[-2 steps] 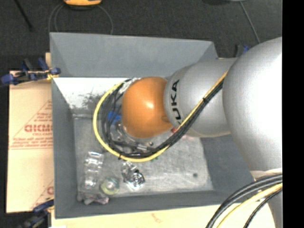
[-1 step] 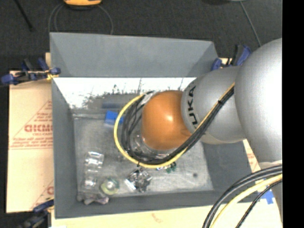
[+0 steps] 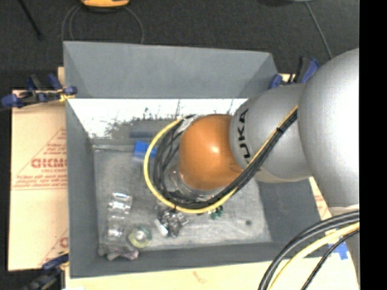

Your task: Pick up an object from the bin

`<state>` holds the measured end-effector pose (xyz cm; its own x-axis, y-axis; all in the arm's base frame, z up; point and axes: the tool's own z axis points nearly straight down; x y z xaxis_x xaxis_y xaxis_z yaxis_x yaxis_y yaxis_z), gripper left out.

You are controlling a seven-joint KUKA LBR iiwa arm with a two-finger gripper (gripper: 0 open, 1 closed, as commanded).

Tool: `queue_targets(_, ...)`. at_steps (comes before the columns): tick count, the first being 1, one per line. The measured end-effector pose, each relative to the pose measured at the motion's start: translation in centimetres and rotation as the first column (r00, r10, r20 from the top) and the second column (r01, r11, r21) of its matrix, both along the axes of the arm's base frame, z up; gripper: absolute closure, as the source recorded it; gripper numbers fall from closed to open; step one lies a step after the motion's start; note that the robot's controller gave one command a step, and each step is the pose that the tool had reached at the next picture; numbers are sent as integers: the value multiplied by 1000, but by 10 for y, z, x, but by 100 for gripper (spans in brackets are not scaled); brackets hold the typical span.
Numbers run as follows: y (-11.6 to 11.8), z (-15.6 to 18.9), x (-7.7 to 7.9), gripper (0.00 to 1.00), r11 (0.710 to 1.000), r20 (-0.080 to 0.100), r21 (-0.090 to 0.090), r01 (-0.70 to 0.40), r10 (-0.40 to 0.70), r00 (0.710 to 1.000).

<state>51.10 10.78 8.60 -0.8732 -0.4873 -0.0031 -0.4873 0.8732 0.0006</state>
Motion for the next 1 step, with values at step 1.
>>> queue_targets(1,21,216,16,100,1000,10,0,-25,25,1000)
